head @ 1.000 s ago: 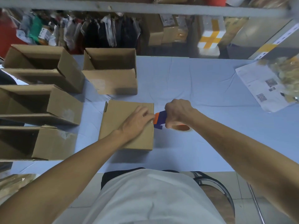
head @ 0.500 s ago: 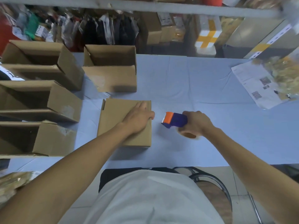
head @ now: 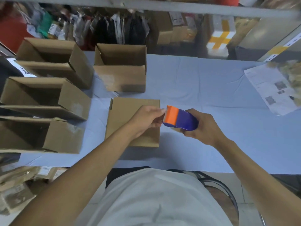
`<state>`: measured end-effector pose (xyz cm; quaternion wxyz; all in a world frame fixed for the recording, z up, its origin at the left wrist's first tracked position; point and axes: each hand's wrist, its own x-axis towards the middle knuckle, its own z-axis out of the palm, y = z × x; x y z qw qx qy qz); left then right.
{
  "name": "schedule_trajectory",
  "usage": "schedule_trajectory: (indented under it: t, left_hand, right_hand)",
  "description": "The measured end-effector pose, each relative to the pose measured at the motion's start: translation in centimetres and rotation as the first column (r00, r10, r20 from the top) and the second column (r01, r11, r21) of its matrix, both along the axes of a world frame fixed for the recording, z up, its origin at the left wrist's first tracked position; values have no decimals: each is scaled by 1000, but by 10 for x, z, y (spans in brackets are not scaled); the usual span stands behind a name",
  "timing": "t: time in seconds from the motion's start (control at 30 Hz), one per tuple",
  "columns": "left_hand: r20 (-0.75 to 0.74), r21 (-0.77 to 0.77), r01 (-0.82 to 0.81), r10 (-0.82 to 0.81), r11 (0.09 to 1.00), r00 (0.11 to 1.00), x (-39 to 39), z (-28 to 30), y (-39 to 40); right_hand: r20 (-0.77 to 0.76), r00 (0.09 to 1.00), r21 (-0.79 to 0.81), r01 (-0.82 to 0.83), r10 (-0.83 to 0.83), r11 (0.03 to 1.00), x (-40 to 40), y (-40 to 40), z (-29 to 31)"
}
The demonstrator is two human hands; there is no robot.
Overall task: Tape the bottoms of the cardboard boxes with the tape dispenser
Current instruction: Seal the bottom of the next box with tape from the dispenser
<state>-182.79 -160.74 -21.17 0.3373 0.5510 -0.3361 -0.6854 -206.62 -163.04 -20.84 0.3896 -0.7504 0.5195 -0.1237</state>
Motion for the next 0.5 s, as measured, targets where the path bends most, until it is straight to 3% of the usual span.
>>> schedule_trajectory:
  t: [0.13, 0.3, 0.43, 0.5]
  left_hand:
    - [-71, 36, -69, 71, 997, 995, 9, 4, 6]
    - [48, 48, -43, 41, 998, 998, 20, -2, 9]
    - [13, 92, -70, 69, 993, 998, 24, -2, 11]
    - [130, 73, -108, 97, 991, 987, 21, -3, 10]
  right_hand:
    - [12, 999, -19, -38, 38, 999, 8, -3, -2]
    - [-23, 994, -41, -109, 108, 993, 13, -7, -6]
    - [41, 992, -6, -116, 117, 993, 16, -9, -9]
    - [34, 992, -11, -124, 125, 992, 17, -10, -12]
